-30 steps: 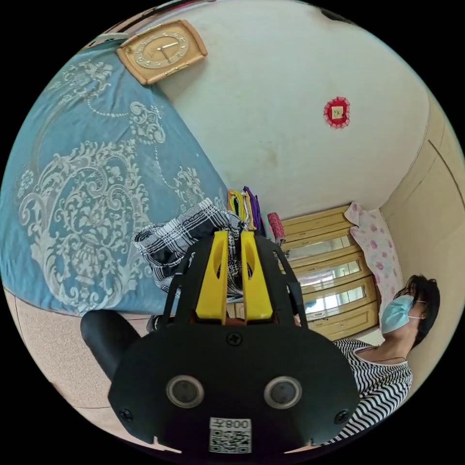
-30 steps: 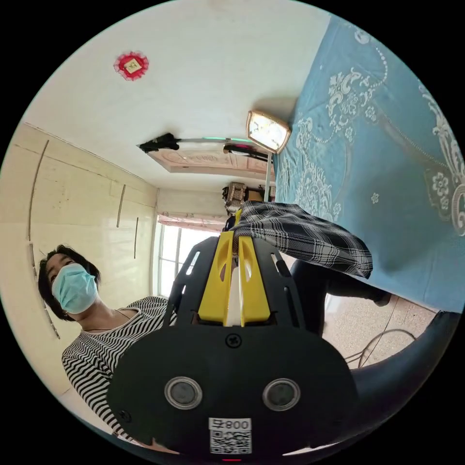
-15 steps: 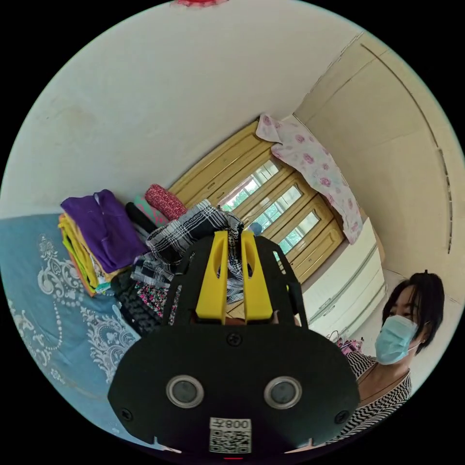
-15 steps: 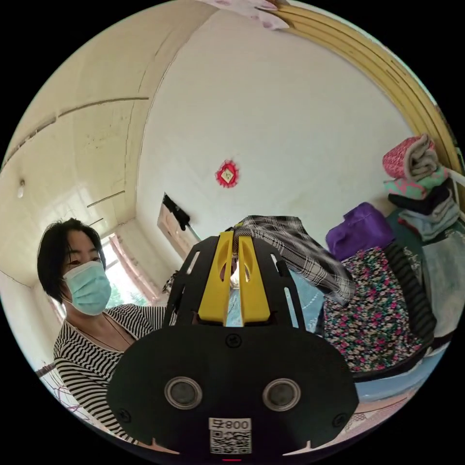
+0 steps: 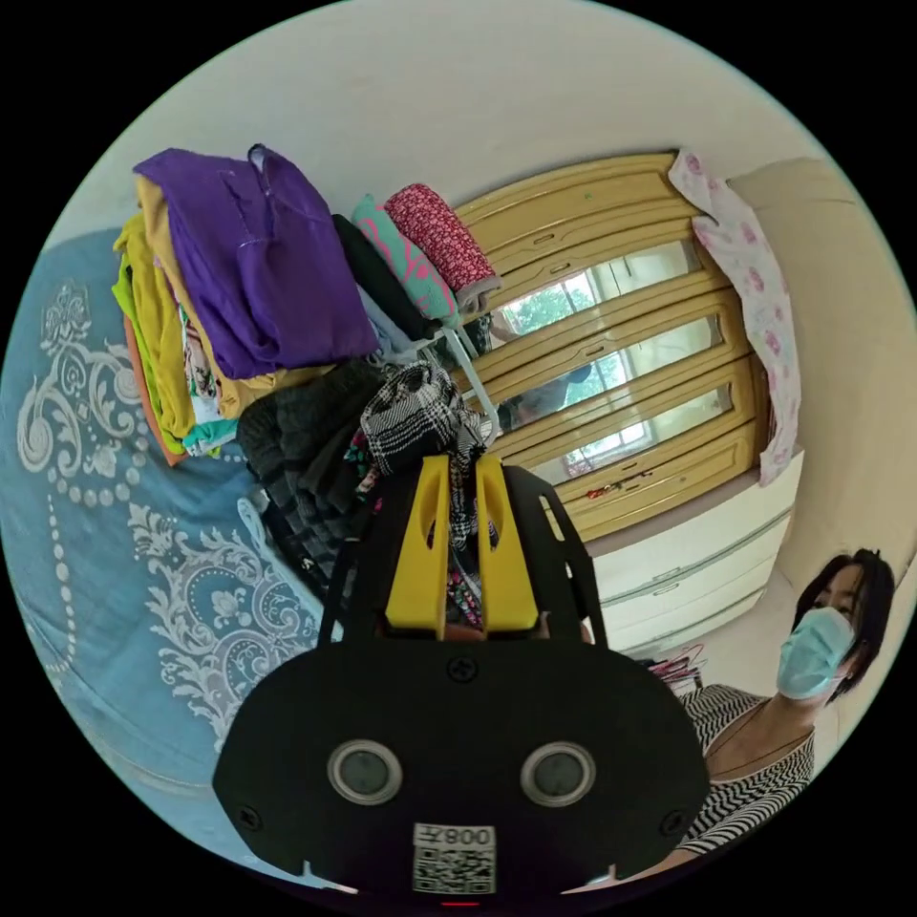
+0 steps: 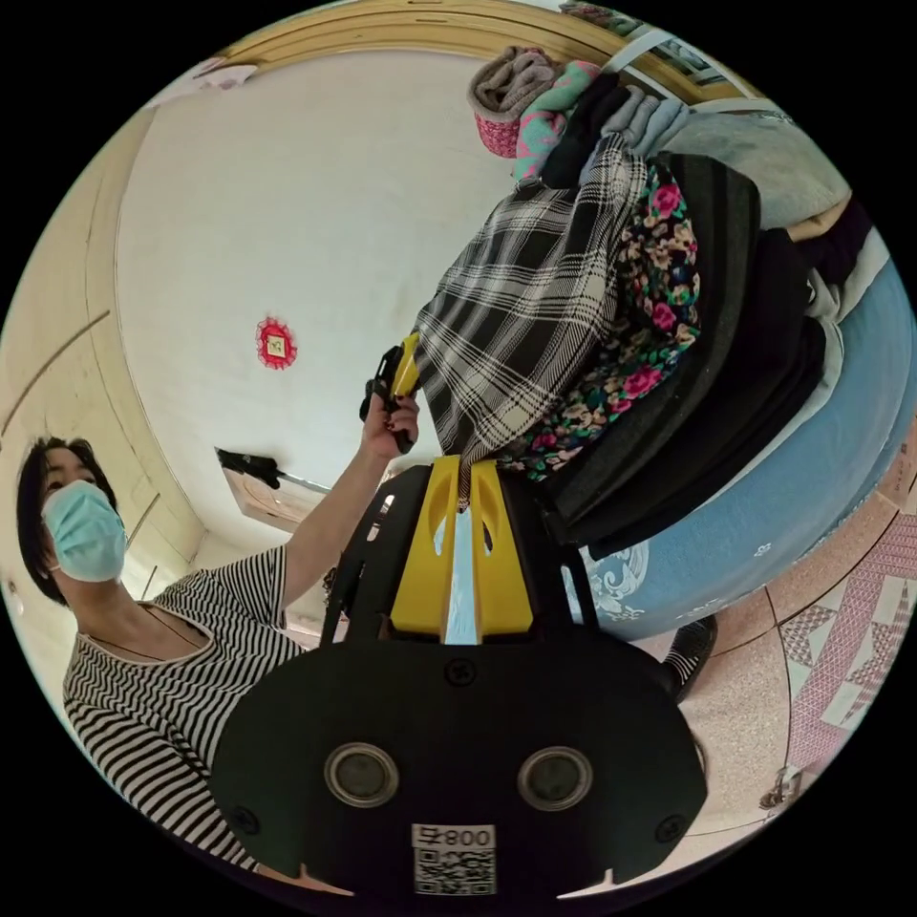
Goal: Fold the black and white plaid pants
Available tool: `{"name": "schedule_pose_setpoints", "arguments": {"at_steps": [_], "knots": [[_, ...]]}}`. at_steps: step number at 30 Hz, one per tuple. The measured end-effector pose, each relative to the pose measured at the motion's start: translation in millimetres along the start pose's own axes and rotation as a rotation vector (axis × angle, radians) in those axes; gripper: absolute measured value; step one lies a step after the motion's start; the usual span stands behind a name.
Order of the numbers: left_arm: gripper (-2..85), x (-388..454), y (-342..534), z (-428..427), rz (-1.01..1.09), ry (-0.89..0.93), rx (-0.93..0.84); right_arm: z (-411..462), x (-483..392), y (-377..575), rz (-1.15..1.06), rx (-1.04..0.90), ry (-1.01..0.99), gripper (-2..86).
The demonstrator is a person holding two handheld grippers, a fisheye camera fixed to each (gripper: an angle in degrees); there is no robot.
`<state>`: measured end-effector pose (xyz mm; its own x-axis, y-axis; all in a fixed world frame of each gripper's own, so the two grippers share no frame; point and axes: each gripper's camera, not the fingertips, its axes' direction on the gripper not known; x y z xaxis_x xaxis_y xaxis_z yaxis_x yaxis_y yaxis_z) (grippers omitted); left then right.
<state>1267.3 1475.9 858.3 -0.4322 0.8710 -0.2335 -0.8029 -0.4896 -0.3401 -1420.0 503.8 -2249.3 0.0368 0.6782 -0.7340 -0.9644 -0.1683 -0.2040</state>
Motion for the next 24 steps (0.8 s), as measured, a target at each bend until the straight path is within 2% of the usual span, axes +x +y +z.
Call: {"name": "schedule_pose_setpoints", "arguments": {"at_steps": [5,10,13,17,19,22,24], "knots": [[5.8,36.4,-38.1,15.7,0.095,-0.082,-0.061,12.8,55.0,22.4,-0.021,-0.01,0.066,1.8],[6.5,68.3,-52.7,17.1,0.116,-0.118,-0.015,5.7,96.0,37.7,-0.031,0.024,0.045,1.9],[6.2,93.9,-56.4,14.1,0.135,-0.198,0.031,-2.9,125.8,46.3,0.005,0.027,0.004,1.7],[4.2,130.7,-61.2,7.4,0.147,-0.327,0.179,-18.0,170.7,63.9,0.083,0.079,-0.078,0.7],[3.4,146.8,-66.0,10.0,0.173,-0.327,0.213,-27.0,184.8,69.6,0.105,0.113,-0.066,0.4],[2.4,173.9,-78.8,27.9,0.245,-0.298,0.195,-45.3,197.7,65.5,0.092,0.188,-0.041,0.1],[1.6,192.7,-92.1,52.5,0.306,-0.33,0.122,-54.6,194.9,48.3,0.021,0.219,0.004,0.0]]}}
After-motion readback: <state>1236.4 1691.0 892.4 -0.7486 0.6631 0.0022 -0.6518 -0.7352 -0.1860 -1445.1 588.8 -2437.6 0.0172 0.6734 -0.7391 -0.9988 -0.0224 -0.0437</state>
